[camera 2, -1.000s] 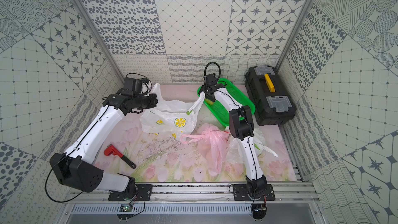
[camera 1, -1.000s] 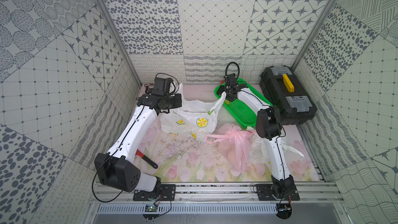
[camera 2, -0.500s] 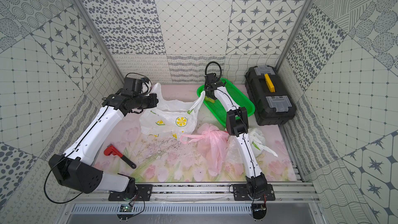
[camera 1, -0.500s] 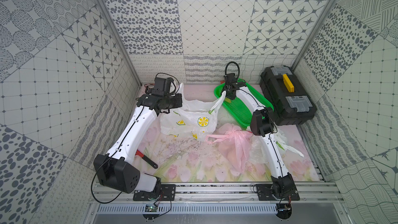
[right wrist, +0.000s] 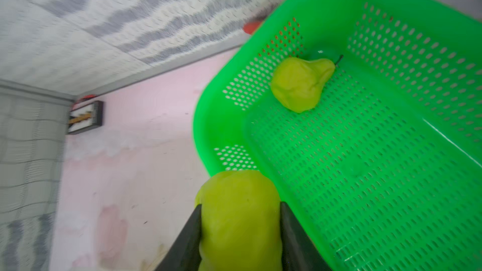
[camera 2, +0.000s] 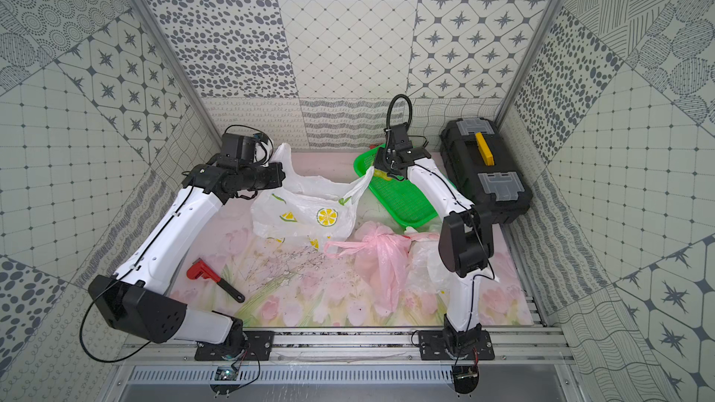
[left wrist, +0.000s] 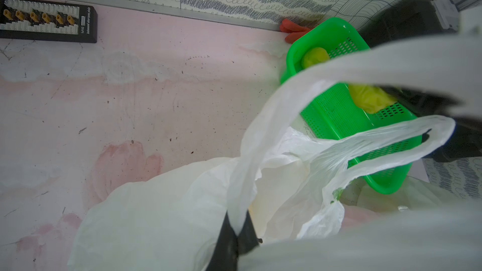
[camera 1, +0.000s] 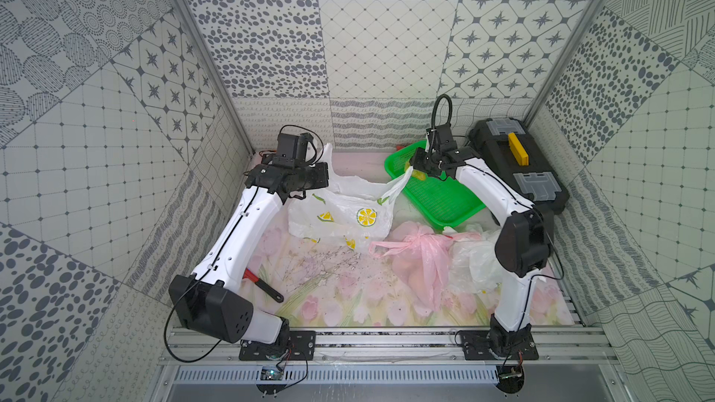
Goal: Place the pears into plastic bags & tie knots
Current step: Pick up the pear from the basket, then place the pear in the plastic bag.
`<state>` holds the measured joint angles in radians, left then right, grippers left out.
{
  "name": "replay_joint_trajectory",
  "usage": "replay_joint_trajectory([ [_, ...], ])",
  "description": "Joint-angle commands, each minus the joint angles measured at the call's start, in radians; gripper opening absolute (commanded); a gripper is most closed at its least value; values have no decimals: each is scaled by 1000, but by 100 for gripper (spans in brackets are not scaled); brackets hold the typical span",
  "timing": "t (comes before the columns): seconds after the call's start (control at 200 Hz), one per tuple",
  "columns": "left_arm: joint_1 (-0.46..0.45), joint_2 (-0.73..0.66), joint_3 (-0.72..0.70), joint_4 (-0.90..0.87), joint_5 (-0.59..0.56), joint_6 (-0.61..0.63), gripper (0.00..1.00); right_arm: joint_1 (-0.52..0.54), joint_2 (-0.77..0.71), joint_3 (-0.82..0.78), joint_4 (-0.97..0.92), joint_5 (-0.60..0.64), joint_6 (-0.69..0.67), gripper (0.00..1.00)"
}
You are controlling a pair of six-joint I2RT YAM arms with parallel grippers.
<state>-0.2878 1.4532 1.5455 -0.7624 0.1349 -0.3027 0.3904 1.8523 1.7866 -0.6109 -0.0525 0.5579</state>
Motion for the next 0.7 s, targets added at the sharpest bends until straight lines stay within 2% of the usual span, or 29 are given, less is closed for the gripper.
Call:
replay_joint_trajectory([
  [0.0, -21, 24, 44, -30, 5, 20, 0, 70, -146, -73, 114, -176, -28, 31],
  [0.085, -33, 33, 58, -27, 13, 17, 0, 145, -202, -121, 188, -275, 32, 32],
  [0.175, -45, 42, 71, -29, 11, 17, 0, 225, -201, -138, 262, -328, 90, 32],
  [0.28, -53, 37, 74, -31, 12, 14, 0, 279, -125, -161, 433, -420, 232, 33],
  [0.38, -57, 21, 72, -33, 12, 13, 0, 286, -27, -174, 574, -429, 335, 31],
  [0.505, -59, -2, 57, -28, 15, 14, 0, 289, 88, -145, 535, -412, 300, 31],
  [0.595, -58, 0, 48, -25, 15, 20, 0, 291, 114, -193, 470, -369, 261, 31],
  [0.69, -58, 5, 29, -8, 4, 28, 0, 292, 102, -219, 398, -333, 203, 42],
])
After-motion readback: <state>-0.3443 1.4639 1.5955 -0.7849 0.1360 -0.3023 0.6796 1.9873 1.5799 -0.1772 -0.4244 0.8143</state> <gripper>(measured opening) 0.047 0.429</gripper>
